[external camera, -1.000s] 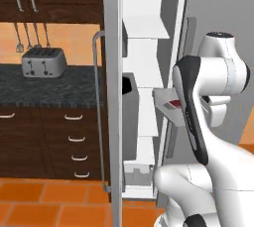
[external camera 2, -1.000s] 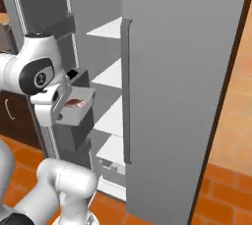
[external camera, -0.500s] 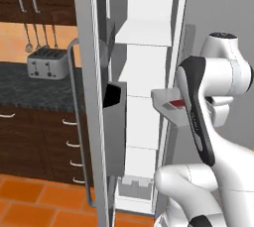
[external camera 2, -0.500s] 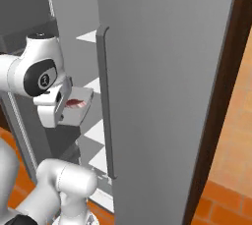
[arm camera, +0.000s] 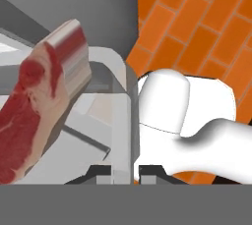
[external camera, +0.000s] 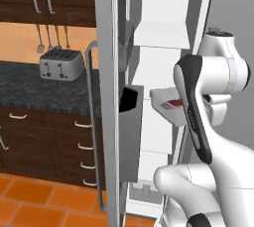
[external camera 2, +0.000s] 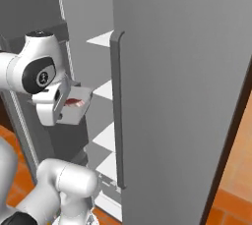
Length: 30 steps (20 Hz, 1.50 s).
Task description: Take the meat container that has the steak and place it on the second highest rack of the freezer. Then take the vegetable container that has the eggplant and sweet potato and place it on the highest rack of the freezer.
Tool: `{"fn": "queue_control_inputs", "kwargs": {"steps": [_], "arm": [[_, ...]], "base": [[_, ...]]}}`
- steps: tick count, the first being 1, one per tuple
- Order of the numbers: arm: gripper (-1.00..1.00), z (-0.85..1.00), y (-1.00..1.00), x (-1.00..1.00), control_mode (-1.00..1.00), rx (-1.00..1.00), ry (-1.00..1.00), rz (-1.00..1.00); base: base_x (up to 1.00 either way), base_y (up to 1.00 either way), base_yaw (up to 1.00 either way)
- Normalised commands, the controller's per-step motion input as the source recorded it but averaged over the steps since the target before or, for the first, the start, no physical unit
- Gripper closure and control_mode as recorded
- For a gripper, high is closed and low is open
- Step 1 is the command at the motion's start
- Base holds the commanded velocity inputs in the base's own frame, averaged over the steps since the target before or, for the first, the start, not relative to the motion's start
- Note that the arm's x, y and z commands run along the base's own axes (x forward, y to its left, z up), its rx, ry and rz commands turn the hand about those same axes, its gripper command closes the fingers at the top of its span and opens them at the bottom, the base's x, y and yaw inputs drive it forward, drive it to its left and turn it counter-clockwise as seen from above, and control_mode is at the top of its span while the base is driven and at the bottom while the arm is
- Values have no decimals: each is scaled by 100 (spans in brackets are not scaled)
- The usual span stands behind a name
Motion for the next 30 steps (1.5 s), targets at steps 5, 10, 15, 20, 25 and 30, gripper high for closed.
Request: {"fn": "queue_control_inputs", "kwargs": {"steps": [5,10,15,20,25,30], "arm": [[100,0,0,0,100,0,0,0],[100,0,0,0,100,0,0,0],[100,0,0,0,100,0,0,0],[100,0,0,0,100,0,0,0],[100,0,0,0,100,0,0,0],[100,0,0,0,100,0,0,0]], "base": [[31,-5,0],[58,0,0],[31,15,0],[9,41,0],[27,7,0],[53,1,0]]}}
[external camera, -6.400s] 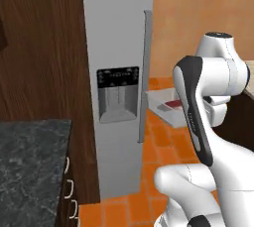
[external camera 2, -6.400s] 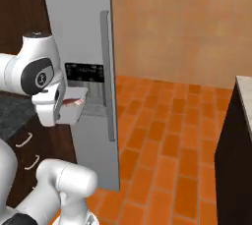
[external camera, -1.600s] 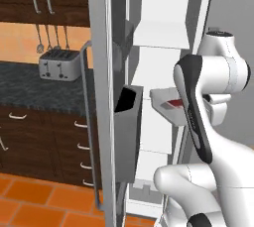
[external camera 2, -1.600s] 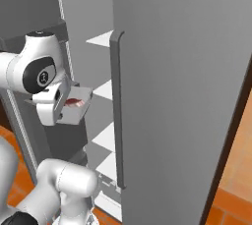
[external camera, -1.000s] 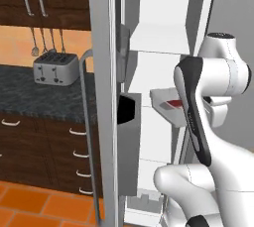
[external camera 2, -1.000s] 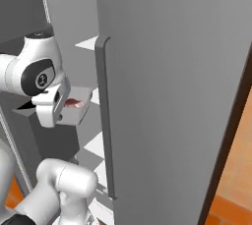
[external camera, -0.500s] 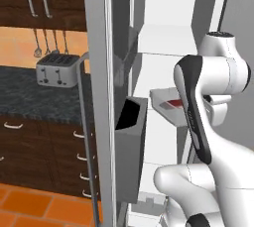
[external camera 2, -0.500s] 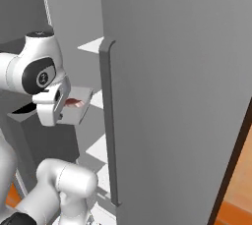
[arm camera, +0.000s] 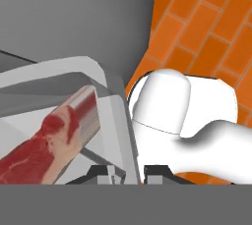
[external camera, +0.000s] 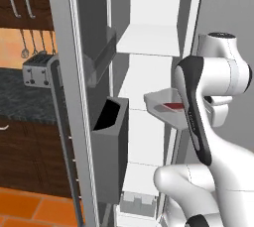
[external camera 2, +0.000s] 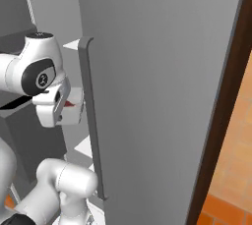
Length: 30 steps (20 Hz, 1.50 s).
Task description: Take the meat container that has the steak and place it on the second highest rack of the freezer. Then take the vegetable container that has the eggplant and sweet potato and place it on the highest rack of the freezer.
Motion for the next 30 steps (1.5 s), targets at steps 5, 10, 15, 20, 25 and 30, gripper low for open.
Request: {"fn": "queue_control_inputs", "kwargs": {"steps": [5,10,15,20,25,30], "arm": [[100,0,0,0,100,0,0,0],[100,0,0,0,100,0,0,0],[100,0,0,0,100,0,0,0],[100,0,0,0,100,0,0,0],[100,0,14,49,-100,0,0,-15],[100,-12,-6,62,-100,0,0,-31]], "base": [[10,29,0],[11,38,-2],[23,1,-12],[26,8,-9],[0,0,0],[0,0,0]]}}
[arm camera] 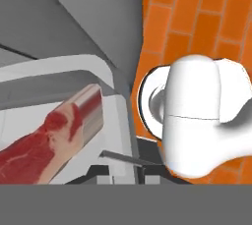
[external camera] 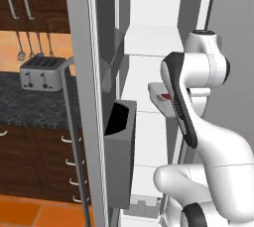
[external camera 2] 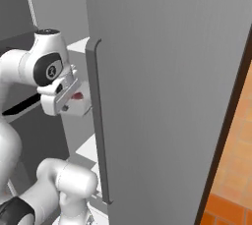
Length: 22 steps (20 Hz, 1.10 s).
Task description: Take the meat container that has the steak and place it on the second highest rack of the freezer. Then take the vegetable container that has the eggplant and sweet potato and place it on the highest rack of the freezer.
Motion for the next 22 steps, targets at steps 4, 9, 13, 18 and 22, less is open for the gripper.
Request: {"fn": "queue_control_inputs", "kwargs": {"steps": [4,9,13,18,22], "arm": [[100,-51,-1,48,-100,-1,-7,-3],[100,-71,0,27,-100,0,-7,0],[100,-40,7,42,-100,-1,-9,-3],[100,0,3,60,-100,0,-3,-12],[100,-1,2,89,-100,0,0,-14]], "base": [[0,0,0],[0,0,0],[0,0,0],[0,0,0],[0,0,0]]}}
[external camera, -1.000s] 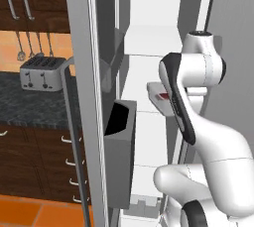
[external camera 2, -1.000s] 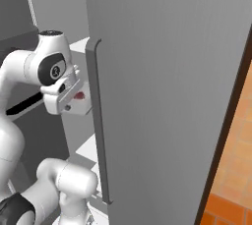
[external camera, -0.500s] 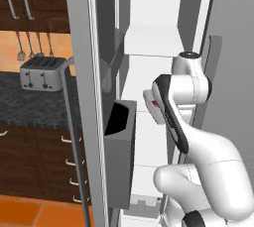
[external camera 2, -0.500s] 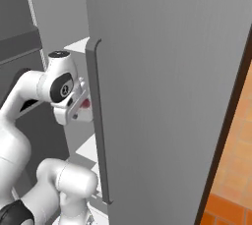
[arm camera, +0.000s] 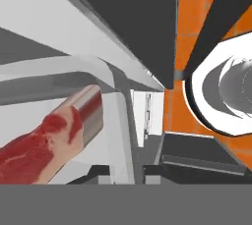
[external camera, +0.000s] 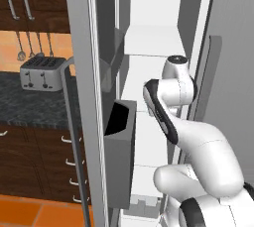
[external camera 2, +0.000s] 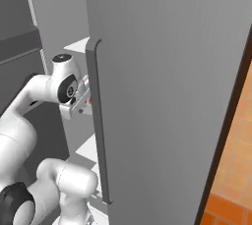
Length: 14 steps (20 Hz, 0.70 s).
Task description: Take the meat container that has the steak and place it on the second highest rack of the freezer. Then take the vegetable container that has the eggplant and sweet potato and place it on the highest rack of the freezer.
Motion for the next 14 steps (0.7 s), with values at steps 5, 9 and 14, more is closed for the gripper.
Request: {"fn": "queue_control_inputs", "kwargs": {"steps": [5,9,14], "arm": [[100,-16,-2,79,-100,0,0,-3],[100,-48,-5,47,-100,0,-6,0],[100,-49,-14,42,-100,0,-8,0]], "base": [[0,0,0],[0,0,0],[0,0,0]]}}
